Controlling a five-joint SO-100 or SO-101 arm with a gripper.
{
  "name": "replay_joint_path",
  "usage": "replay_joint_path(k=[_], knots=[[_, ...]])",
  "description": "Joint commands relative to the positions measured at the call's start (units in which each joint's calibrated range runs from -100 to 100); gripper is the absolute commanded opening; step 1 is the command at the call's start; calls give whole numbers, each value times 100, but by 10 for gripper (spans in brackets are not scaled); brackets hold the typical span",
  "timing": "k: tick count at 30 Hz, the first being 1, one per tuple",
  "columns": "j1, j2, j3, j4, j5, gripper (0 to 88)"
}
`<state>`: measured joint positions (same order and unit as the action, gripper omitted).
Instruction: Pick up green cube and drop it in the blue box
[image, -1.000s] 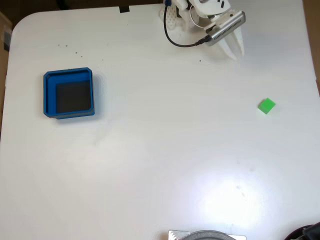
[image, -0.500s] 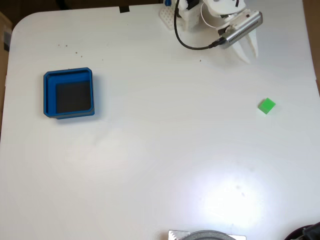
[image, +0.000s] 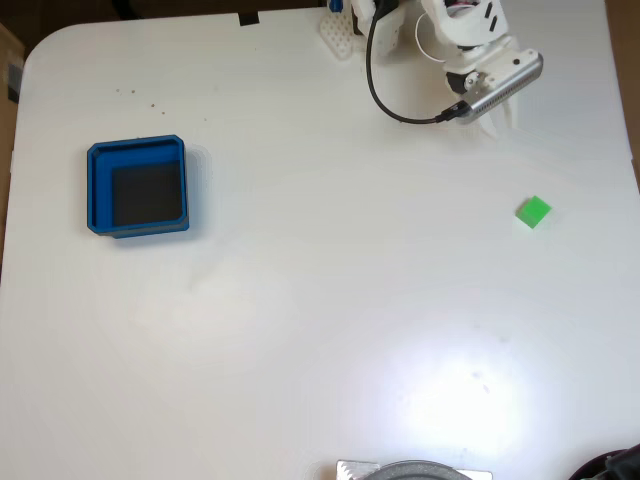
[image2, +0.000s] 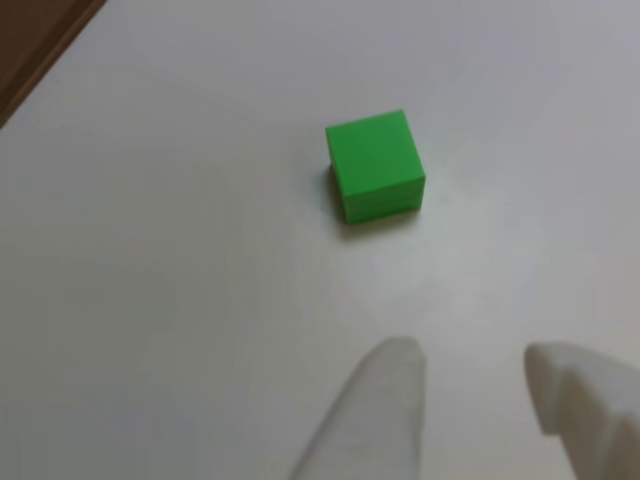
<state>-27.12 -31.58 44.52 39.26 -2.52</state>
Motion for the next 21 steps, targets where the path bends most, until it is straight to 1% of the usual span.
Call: replay_joint_path(k=[1,3,8,11,17,21], knots=[[-36,315,-978,709,24,32],[-36,524,-1220,904,24,32],[-43,917,-1373,921,24,54],[-66,976,-1382,921,24,110],[-204,1009,-1436,921,10,273],[-265,1402,-1768,921,-5,323]])
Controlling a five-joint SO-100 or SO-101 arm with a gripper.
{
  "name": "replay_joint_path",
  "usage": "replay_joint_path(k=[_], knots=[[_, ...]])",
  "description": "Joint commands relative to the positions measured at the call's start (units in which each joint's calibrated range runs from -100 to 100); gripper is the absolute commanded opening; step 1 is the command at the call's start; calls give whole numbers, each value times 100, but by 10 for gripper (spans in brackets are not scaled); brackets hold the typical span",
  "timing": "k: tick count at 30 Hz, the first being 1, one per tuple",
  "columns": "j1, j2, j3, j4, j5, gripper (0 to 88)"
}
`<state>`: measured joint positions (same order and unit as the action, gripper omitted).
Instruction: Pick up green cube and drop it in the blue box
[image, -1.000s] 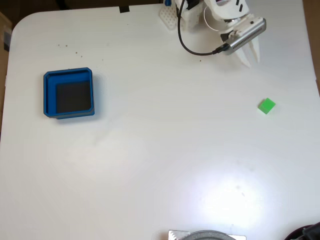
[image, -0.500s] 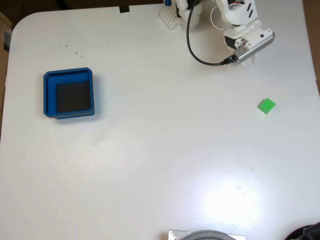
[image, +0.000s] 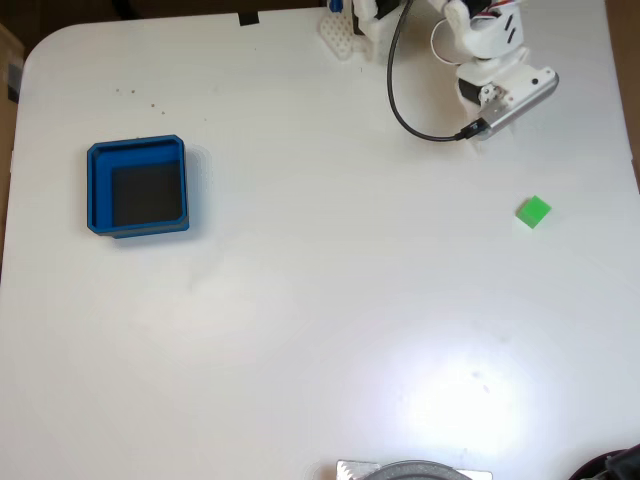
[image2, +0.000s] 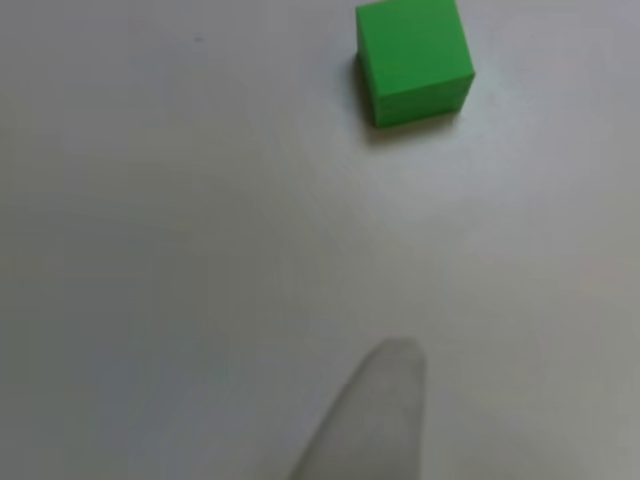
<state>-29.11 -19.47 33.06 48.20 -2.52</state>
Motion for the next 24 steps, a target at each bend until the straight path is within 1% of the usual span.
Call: replay_joint_path(k=[1,7,20,24], knots=[[-66,324,-748,27,-10,323],[-66,1094,-1529,27,10,323],[-20,2549,-2651,27,20,323],[-20,2749,-2965,27,24,323]])
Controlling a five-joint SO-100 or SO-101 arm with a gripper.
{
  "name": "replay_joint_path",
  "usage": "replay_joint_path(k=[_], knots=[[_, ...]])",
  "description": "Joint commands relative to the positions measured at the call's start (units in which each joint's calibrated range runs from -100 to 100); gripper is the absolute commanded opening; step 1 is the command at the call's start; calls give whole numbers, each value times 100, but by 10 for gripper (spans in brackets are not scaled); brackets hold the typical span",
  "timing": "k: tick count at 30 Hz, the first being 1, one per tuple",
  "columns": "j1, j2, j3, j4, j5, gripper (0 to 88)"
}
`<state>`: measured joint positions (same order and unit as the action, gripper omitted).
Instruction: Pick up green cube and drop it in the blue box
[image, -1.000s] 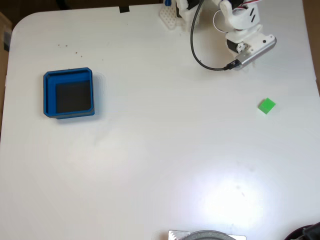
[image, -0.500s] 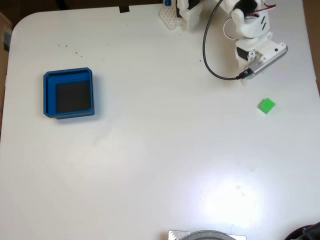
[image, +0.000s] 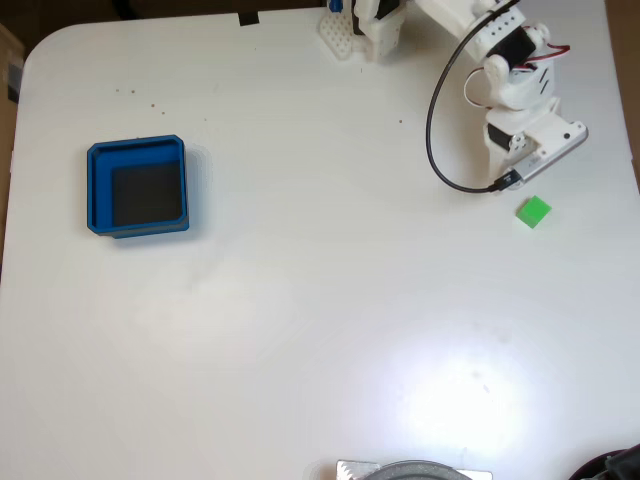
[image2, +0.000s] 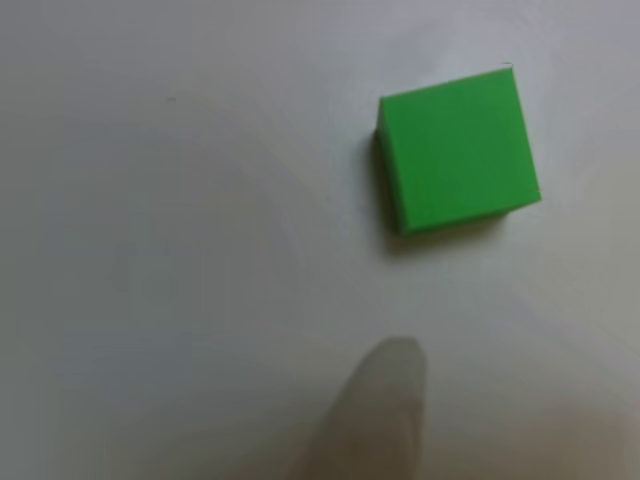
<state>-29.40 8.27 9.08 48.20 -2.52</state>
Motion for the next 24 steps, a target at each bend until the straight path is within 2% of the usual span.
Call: replay_joint_path(k=[1,17,24], knots=[[9,-24,-585,27,24,323],[-45,410,-1213,-22,49,323],[-37,653,-1456,11,777,323]])
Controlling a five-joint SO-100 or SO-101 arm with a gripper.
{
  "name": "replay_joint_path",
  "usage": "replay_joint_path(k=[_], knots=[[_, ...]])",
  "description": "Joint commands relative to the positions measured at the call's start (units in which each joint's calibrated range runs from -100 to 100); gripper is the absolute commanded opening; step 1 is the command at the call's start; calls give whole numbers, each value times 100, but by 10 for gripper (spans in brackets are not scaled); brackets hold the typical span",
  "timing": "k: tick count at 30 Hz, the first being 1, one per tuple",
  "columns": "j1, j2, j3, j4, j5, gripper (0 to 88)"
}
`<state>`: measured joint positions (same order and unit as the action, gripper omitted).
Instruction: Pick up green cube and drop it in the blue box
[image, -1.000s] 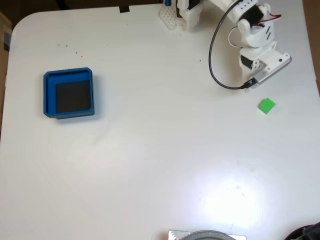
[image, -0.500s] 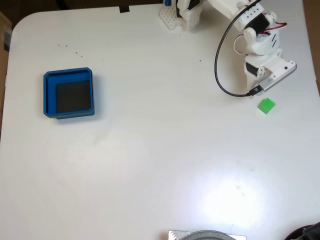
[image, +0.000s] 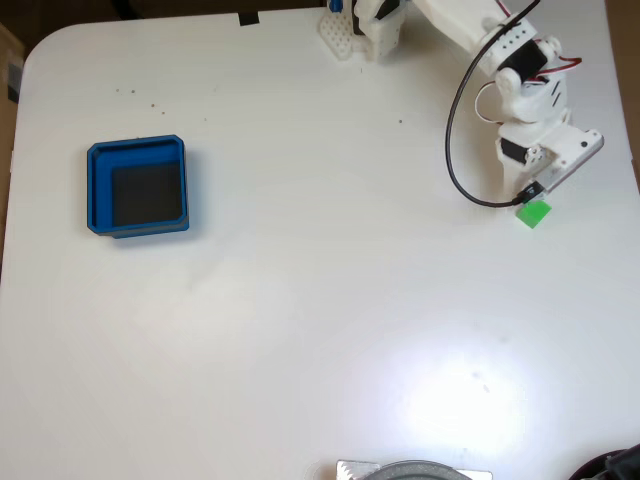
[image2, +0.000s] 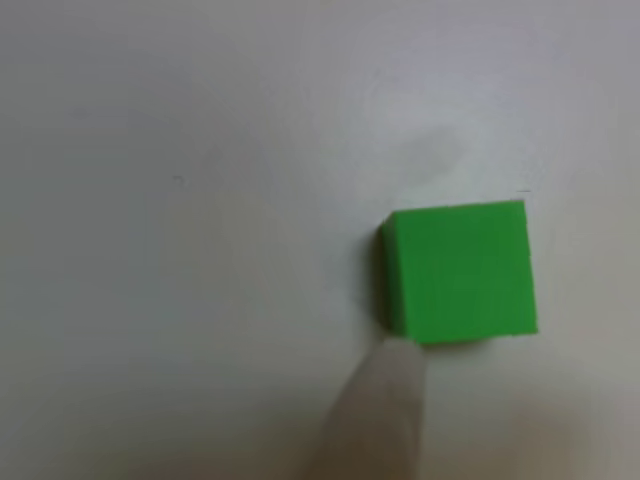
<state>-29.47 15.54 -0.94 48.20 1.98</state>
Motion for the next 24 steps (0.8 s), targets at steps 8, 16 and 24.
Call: replay_joint_path(k=[8,16,24], knots=[[-38,486,-678,3,454,323],[-15,1088,-1217,-30,425,323],[-15,1306,-1217,-63,425,323]])
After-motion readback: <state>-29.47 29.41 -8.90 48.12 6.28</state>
